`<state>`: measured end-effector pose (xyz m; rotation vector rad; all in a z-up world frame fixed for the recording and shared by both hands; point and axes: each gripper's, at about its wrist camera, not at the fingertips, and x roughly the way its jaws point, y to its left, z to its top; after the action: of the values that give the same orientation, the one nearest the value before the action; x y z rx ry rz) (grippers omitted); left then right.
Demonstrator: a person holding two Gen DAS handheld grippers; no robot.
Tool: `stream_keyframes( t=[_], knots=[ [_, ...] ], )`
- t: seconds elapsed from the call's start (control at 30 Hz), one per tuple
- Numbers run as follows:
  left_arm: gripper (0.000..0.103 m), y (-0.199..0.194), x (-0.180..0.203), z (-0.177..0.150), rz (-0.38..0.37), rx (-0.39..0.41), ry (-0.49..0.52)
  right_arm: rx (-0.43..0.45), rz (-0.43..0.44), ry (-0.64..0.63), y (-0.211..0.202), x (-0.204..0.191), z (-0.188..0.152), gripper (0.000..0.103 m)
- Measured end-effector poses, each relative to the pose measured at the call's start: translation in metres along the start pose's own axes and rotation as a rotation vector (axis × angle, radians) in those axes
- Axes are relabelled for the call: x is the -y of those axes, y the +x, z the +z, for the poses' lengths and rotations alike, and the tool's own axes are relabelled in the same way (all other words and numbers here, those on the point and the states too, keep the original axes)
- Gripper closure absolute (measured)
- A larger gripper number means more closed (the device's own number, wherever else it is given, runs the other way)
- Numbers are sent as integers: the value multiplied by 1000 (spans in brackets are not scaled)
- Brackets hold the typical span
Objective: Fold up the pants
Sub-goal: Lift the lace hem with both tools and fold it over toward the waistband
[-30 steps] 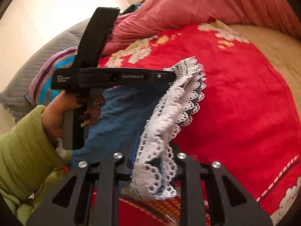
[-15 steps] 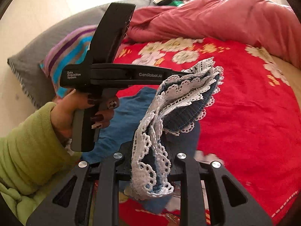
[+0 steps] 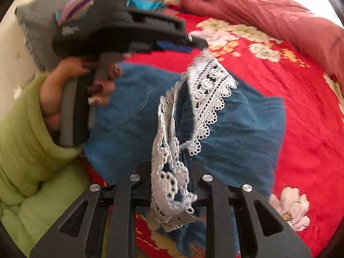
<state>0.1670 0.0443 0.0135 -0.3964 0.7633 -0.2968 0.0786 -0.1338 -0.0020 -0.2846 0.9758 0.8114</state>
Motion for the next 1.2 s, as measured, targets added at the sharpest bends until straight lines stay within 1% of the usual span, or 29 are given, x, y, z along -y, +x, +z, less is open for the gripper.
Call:
stream_keyframes(
  t=[0.03, 0.07, 0.13, 0.23, 0.3, 0.33, 0.37, 0.4, 0.43, 0.47, 0.53, 0.6, 0.63, 0.73, 0.83, 0.87, 0.9, 0.93, 1.0, 1.03, 1.1, 1.13, 1.2],
  knots=[
    [80, -5, -9, -3, -17, 4, -30, -11, -4, -14, 3, -4, -1, 73],
    [80, -6, -13, -4, -31, 5, -46, -17, -2, -32, 4, -11, -1, 70],
    [80, -11, -22, -5, -43, 15, -65, -19, 35, -59, 0, -22, -1, 54],
    [80, -10, -25, -6, -83, 5, -93, 11, 124, -77, -19, -28, 3, 53],
    [80, -8, -23, -8, -111, -6, -102, 43, 149, -79, -33, -25, 7, 53],
    [80, -7, -22, -10, -133, -17, -106, 72, 144, -75, -43, -20, 9, 51],
    [77, -6, -20, -11, -153, -27, -110, 93, 134, -67, -49, -15, 12, 50],
    [74, -4, -19, -12, -165, -37, -112, 118, 114, -56, -54, -9, 14, 48],
    [71, -2, -18, -13, -166, -50, -112, 139, 72, -31, -57, 3, 16, 47],
    [71, 1, -17, -15, -165, -62, -116, 141, 40, -5, -55, 13, 18, 47],
    [71, 7, -18, -19, -187, -97, -144, 146, -14, 66, -47, 40, 20, 47],
    [65, 17, -19, -24, -205, -144, -177, 140, -51, 119, -37, 62, 22, 47],
    [60, 23, -19, -26, -192, -171, -187, 137, -59, 139, -32, 72, 23, 47],
    [60, 35, -15, -30, -131, -206, -170, 124, -60, 197, -15, 97, 28, 47],
    [60, 43, -6, -27, -107, -214, -151, 120, -55, 205, -2, 113, 32, 47],
    [80, 45, -2, -27, -92, -219, -135, 117, -62, 203, 3, 115, 34, 47],
    [91, 50, 4, -28, -84, -231, -116, 111, -64, 201, 7, 119, 35, 47],
    [95, 51, 7, -27, -82, -232, -110, 109, -70, 197, 10, 120, 36, 47],
    [95, 47, 14, -24, -62, -209, -78, 126, -67, 192, 9, 121, 40, 47],
    [95, 40, 18, -19, -57, -178, -48, 142, -59, 188, 7, 119, 42, 47],
    [95, 31, 23, -12, -36, -141, -18, 165, -54, 171, 3, 114, 44, 47],
    [95, 26, 25, -8, -5, -119, 10, 162, -66, 158, 6, 113, 46, 47],
    [95, 25, 25, -6, 55, -116, 46, 134, -103, 144, 16, 114, 48, 47]
  ],
)
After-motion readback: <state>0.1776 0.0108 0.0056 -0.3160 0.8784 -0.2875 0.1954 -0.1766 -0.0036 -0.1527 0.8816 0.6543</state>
